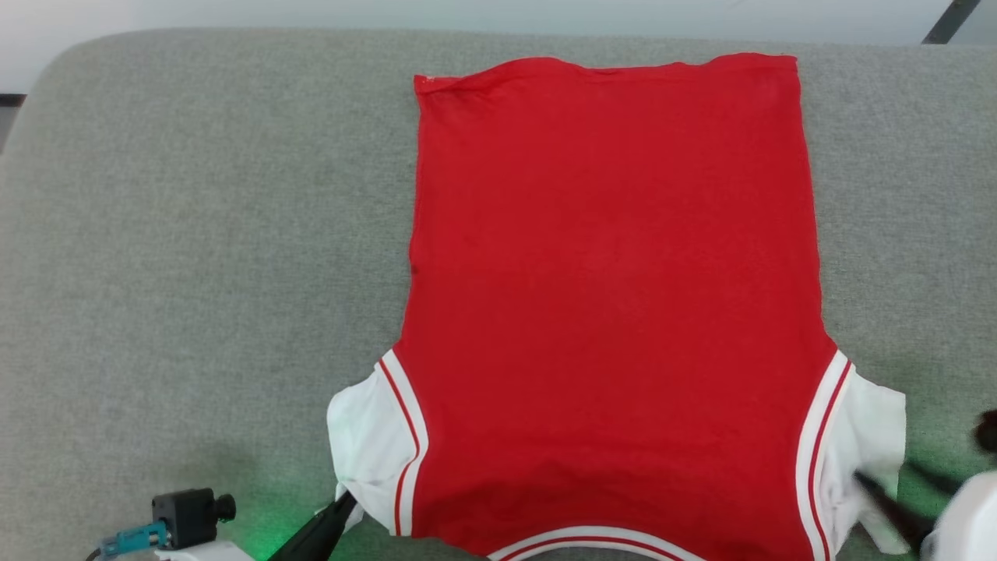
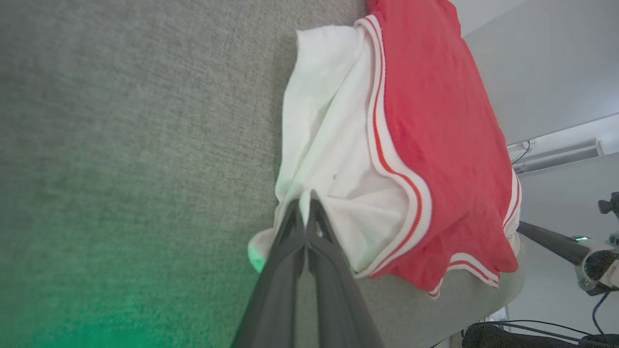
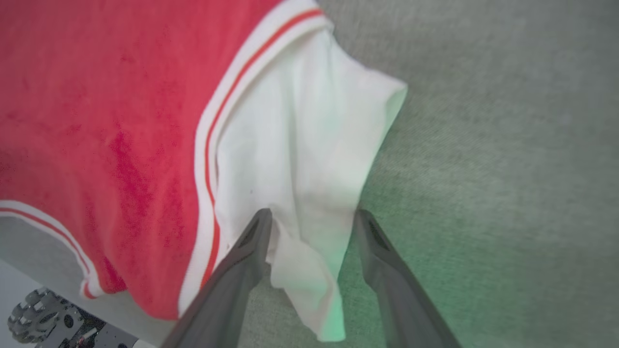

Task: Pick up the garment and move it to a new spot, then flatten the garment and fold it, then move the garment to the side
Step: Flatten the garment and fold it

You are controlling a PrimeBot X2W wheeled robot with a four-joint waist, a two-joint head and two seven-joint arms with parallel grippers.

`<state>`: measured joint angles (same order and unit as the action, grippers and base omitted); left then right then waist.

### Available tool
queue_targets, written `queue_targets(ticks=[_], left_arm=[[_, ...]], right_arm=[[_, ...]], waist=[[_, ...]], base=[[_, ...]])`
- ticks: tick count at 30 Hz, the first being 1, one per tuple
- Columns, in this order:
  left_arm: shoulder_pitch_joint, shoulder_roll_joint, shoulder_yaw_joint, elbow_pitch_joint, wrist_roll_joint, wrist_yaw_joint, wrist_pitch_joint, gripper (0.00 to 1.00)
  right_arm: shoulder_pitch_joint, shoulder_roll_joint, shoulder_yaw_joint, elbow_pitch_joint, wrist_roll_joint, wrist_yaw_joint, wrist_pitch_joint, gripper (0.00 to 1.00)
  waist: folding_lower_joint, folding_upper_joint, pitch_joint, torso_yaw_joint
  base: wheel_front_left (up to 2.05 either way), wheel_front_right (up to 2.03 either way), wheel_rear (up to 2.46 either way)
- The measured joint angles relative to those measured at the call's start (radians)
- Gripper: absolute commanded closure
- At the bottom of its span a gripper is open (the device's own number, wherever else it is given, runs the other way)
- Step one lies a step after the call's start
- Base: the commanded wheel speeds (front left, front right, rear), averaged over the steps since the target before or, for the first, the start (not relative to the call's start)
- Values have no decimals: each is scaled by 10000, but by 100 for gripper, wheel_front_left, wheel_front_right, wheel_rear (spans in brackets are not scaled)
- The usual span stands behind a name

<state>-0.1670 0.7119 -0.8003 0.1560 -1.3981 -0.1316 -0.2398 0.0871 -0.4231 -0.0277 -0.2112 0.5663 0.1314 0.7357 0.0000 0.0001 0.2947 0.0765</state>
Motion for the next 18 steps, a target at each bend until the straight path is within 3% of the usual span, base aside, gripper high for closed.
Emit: queue_targets(ticks=[10,14,18], left_arm=[[-219,33,-178,-468,171,0,-119,100],[-505,-65,-332,-631,280,2,-153,100],[-934,-169,-500,-752,370,2,-155,100]], right_arm=[[-709,-422,-2575,-2759,1335,-4,2052,0],[-2628,-780,-2878,-2429,1124,-4,2612,0],[-5252,-907,-2065,-1039,267,-4,2874,0]], waist=[[0,0,95,231],[0,0,259,461],[0,0,569,680]], base=[[0,0,0],[0,0,0],[0,0,0]])
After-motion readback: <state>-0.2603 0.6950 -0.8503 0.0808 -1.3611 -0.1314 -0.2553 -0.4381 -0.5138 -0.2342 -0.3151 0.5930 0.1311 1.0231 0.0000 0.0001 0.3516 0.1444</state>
